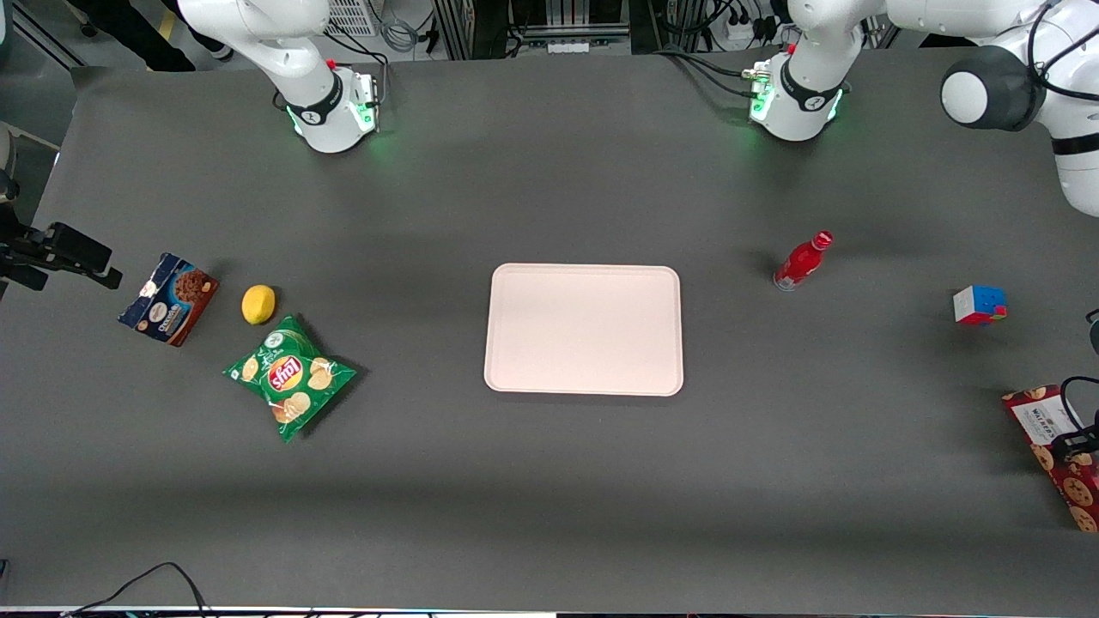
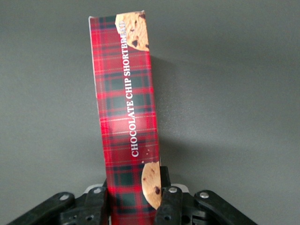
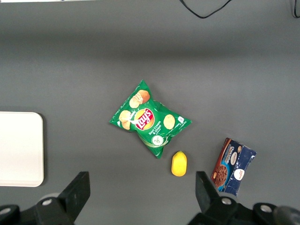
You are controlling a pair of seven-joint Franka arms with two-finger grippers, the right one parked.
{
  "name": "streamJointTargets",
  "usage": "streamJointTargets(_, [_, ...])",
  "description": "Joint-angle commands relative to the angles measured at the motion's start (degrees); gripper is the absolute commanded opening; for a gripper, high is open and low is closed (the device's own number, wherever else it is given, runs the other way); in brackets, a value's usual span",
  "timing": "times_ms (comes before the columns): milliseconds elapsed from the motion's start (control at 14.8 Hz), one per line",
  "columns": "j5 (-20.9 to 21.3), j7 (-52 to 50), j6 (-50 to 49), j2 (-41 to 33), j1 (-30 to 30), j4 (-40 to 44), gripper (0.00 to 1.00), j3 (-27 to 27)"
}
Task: Place red cookie box on tray
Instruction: 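Close the left gripper on the cookie box's end and lift it upright, then carry the upright cookie box with the left gripper over the white tray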
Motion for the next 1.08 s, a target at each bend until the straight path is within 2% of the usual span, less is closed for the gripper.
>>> streamJointTargets(0, [3.0,0.7,-6.3,-2.9,-3.1,1.2,0.10,0.6])
streamJointTargets(541, [3.5,0.7,-27.9,-18.8,-8.7,0.7,0.12,0.6])
streamJointTargets(743, [3.4,0.7,-35.9,-24.2,-8.9,1.2,0.12,0.4])
streamJointTargets(1014, [3.0,0.3,-39.1,-26.2,-9.9,1.2,0.12,0.3])
